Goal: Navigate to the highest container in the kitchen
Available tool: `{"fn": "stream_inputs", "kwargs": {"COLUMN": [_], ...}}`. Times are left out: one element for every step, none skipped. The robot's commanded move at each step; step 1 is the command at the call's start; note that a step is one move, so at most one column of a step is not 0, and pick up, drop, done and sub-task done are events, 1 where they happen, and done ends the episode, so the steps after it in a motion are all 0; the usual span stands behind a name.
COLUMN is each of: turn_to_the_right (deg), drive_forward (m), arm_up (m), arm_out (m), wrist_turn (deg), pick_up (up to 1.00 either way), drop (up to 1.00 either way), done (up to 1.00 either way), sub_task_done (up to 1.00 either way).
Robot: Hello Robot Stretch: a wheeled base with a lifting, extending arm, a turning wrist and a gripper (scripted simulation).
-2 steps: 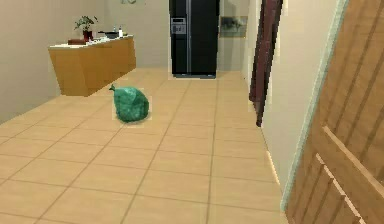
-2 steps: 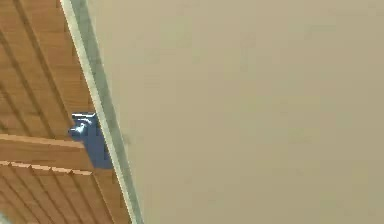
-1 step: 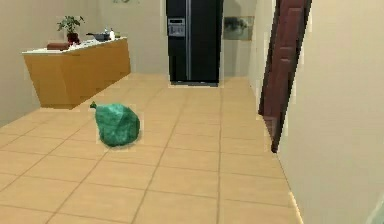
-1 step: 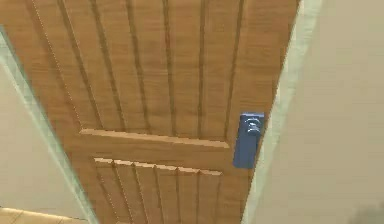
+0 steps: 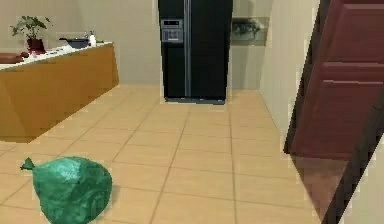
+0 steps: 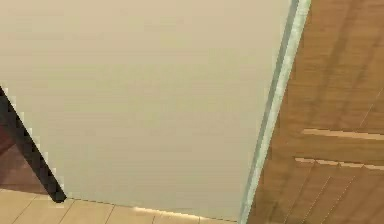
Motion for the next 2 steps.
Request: {"fn": "stream_inputs", "kwargs": {"turn_to_the_right": [0.0, 0.0], "drive_forward": [1.00, 0.55], "arm_up": [0.00, 0.00], "arm_out": [0.00, 0.00], "wrist_turn": [0.0, 0.0], "pick_up": [0.00, 0.00], "drop": [0.00, 0.00], "done": [0.00, 0.00], "sub_task_done": [0.00, 0.00]}}
